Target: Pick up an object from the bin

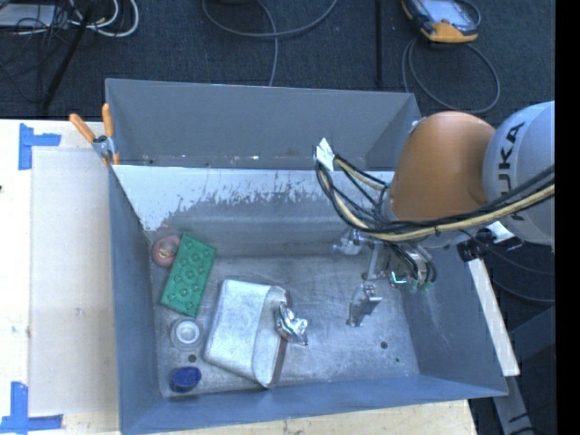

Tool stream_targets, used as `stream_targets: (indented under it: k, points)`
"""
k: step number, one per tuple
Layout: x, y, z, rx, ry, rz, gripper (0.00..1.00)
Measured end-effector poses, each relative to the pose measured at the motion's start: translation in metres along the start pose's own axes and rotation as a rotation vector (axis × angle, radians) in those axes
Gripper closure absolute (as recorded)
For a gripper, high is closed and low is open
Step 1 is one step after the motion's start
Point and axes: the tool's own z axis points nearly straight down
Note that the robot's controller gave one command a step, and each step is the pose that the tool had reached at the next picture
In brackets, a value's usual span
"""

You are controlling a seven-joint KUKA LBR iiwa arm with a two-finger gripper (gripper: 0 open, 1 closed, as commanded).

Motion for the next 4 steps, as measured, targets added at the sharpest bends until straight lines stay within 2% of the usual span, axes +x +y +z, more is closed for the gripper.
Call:
stream_targets:
  k: [1,2,3,4]
  points:
    - [-0.005,0.056,0.104,-0.001,-0.005,-0.015,0.00]
    - [0.009,0.088,0.106,0.003,-0.017,-0.019,0.00]
    - [0.008,0.087,0.105,0.002,-0.014,-0.018,1.00]
    - [0.000,0.077,-0.059,0.000,-0.016,-0.031,1.00]
